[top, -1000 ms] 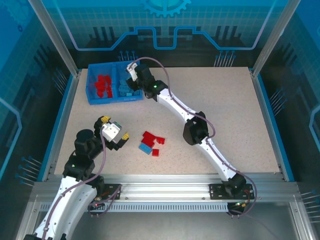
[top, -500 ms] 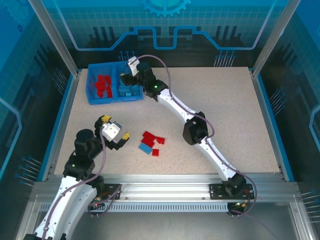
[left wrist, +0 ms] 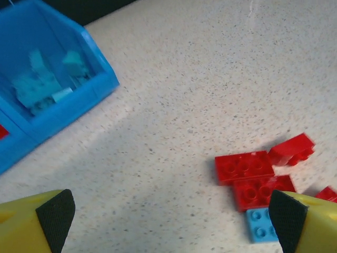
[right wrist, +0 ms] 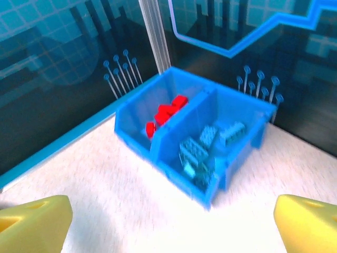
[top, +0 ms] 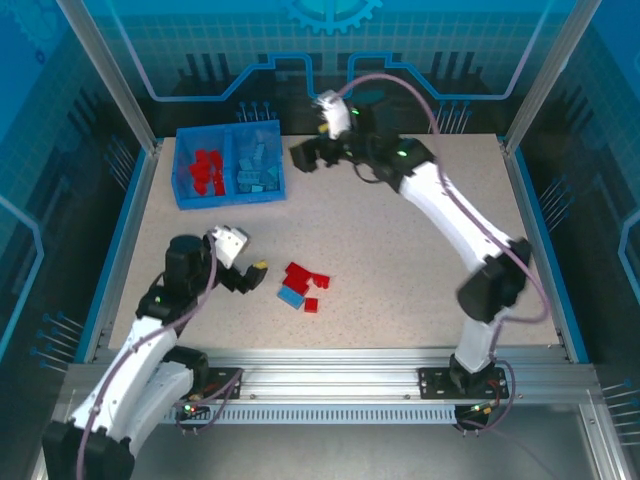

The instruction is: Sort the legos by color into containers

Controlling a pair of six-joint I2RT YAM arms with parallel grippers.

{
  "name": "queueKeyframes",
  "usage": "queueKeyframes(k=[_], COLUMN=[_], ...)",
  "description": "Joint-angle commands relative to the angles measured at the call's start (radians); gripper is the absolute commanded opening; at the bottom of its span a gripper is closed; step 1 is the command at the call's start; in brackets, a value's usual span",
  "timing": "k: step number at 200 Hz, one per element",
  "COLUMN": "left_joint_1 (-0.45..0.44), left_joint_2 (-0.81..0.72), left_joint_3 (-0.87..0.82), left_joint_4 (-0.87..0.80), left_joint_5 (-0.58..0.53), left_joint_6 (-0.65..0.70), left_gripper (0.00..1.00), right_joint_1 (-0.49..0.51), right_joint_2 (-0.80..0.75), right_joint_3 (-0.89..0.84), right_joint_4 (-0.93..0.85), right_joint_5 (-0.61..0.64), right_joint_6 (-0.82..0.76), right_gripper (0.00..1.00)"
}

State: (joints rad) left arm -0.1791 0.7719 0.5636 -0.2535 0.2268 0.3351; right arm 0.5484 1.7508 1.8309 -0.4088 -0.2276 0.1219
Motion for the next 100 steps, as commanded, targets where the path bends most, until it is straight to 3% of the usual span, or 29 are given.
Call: queueKeyframes(k=[1, 22, 38, 67, 100], left_joint_1=[-0.033, -0.137, -0.256, -0.446, -0.496], left_joint_2=[0.134, 0.271, 0.365, 0.532, 0.605], left_joint_3=[0.19, 0.29, 0.336, 0.414, 0.316], left_joint_4=[-0.107, -0.157, -0.162, -0.229, -0.056], left_joint_5=[0.053, 0.047, 0.021, -0.021, -0.026], left_joint_6=[-0.297, -0.403, -0.378, -0.034, 0.376], left_gripper=[0.99, 0.99, 0.99, 0.99, 0.99], right_joint_1=[-0.034, -0.054, -0.064, -0.092, -0.136], right_joint_2=[-0.164, -0.333, -0.447, -0.636, -0.78], right_joint_3=[-0.282, -0.494, -0.639, -0.837, -0.945], right_joint_4=[0.0, -0.068, -0.104, -0.117, -0.095], right_joint_5=[-0.036, 0.025, 0.06, 0.128, 0.159], right_joint_6=[0.015, 0.004, -0.002, 0.021, 0.064], right_gripper=[1.0, 1.0, 1.0, 1.0, 1.0])
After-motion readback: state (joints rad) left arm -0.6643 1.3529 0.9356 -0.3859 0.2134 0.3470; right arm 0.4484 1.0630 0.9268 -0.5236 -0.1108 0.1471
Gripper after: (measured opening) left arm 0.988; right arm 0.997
